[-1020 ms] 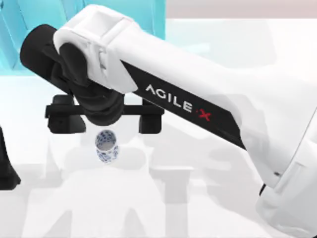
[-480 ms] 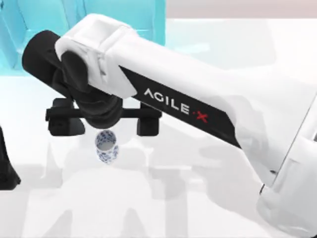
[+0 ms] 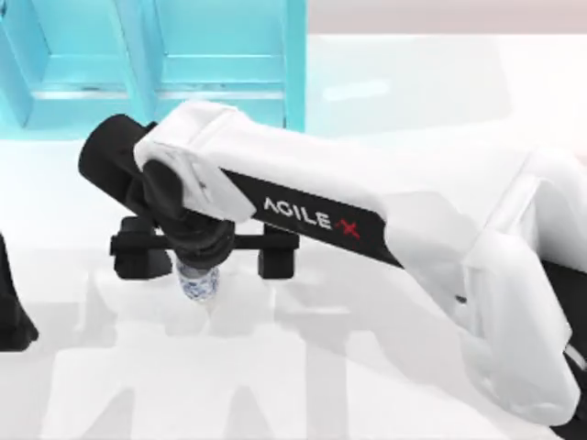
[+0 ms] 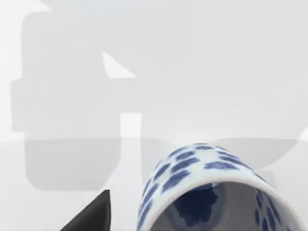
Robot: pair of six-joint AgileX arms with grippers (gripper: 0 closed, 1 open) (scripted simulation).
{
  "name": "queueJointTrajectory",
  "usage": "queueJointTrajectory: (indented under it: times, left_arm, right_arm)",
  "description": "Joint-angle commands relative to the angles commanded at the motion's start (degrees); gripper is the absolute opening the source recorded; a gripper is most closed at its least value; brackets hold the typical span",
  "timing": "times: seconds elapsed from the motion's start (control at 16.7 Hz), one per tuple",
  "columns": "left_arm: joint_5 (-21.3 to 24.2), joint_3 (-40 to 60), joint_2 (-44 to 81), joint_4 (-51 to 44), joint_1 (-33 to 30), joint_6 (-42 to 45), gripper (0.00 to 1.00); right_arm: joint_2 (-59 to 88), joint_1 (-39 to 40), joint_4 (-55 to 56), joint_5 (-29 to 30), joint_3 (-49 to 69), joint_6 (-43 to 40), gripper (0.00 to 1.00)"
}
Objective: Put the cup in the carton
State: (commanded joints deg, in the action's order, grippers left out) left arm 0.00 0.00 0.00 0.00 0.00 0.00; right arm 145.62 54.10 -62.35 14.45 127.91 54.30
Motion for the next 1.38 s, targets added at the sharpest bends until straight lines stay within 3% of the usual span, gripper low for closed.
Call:
queueJointTrajectory:
  times: [0.24,1.02,1.38]
  left_arm:
    - [0.0,0.0,0.0,0.0,0.0,0.0,1.00]
    - [0.0,0.0,0.0,0.0,0.0,0.0,1.00]
    - [0.0,0.0,0.0,0.0,0.0,0.0,1.00]
  right_arm:
    - [0.0,0.0,0.3,0.0,-0.2,0.0,1.00]
    - [0.0,0.0,0.3,0.0,-0.2,0.0,0.02]
    - [0.0,0.0,0.3,0.0,-0.2,0.0,0.00]
